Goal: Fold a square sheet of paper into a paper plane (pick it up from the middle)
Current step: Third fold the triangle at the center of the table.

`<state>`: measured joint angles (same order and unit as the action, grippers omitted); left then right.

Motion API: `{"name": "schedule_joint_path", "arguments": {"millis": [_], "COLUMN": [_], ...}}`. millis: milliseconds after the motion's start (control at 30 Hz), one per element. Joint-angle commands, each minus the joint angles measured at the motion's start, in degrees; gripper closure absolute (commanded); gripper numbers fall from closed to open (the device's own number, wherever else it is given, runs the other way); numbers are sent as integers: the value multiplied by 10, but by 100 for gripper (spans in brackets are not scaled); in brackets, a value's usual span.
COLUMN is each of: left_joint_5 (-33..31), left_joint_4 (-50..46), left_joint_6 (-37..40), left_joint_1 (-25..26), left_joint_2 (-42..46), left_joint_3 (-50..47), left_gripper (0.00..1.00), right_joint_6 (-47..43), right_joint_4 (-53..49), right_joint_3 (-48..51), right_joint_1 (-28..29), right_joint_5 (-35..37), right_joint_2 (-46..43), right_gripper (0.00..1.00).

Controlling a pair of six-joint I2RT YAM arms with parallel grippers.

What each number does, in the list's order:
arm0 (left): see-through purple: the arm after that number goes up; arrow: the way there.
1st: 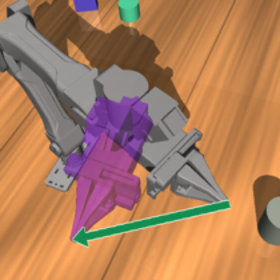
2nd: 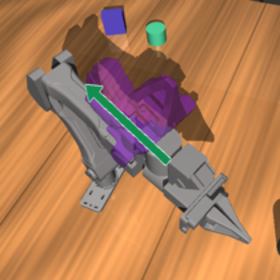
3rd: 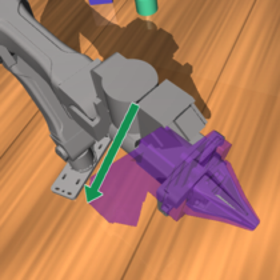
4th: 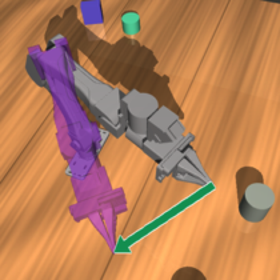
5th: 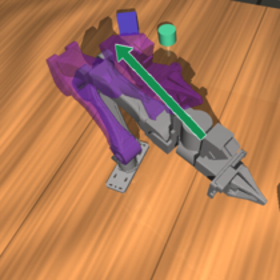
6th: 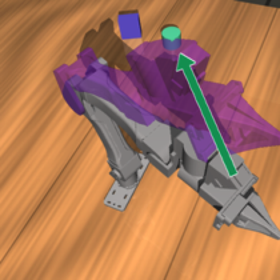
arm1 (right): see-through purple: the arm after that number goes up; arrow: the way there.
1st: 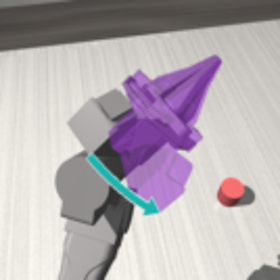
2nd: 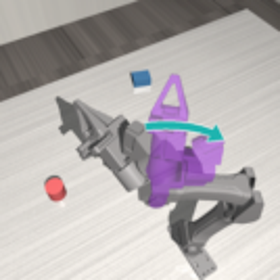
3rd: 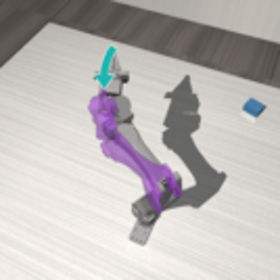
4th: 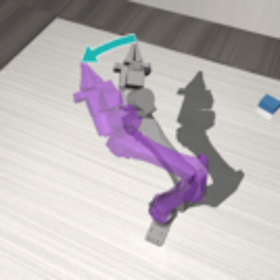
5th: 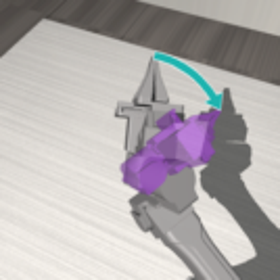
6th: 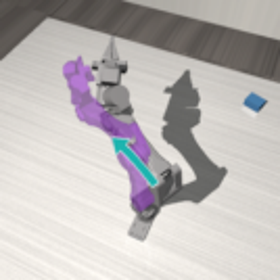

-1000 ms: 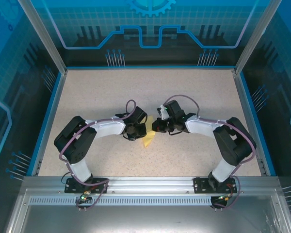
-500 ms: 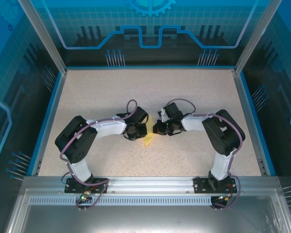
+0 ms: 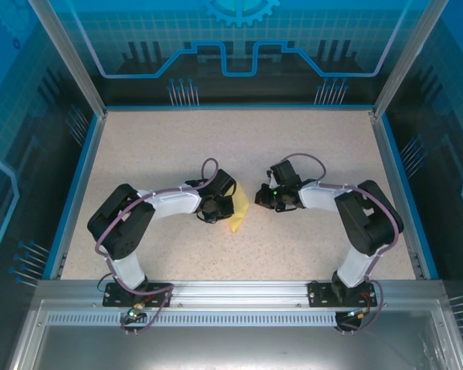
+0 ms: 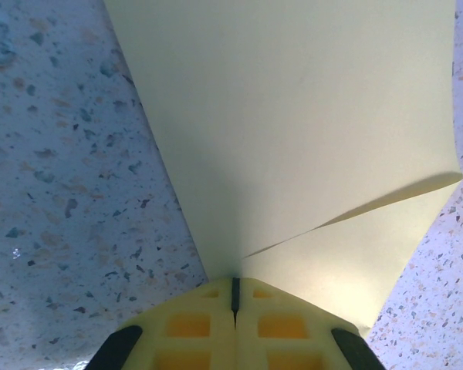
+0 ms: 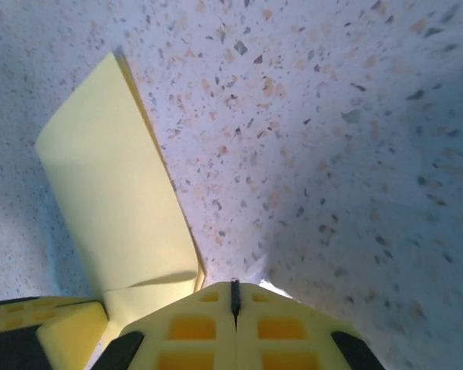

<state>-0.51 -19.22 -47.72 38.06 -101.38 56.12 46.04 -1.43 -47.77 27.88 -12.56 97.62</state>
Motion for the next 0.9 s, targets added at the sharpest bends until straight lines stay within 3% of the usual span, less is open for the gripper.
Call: {"name": "schedule_joint_path", "arguments": {"millis": [0,167,300,533,867], "left_joint_5": [-48,-48,-49,-48,-49], "left_joint_4": [-80,-77,-73,-71,-71], "left_joint_6": [2,0,-4,-4,-4], "left_joint_1": [0,3,4,5,6], "left_joint_2": [-43,-44,-44,-47,-49], "left_joint_3": [-31,-31,-35,-35,-33], "left_gripper": [100,100,100,100,100], "right_joint_6": [-18,-12,33,49,58], "right_joint_4": [3,10,80,109,112], "right_joint_3": [14,22,56,60,78], "right_joint_1": [19,73,100,144,150], "right_joint_5": [17,-71,-129,-143,-147], "right_joint_2": [-44,-40,-33,-5,26], "right_gripper": [100,100,100,100,100]}}
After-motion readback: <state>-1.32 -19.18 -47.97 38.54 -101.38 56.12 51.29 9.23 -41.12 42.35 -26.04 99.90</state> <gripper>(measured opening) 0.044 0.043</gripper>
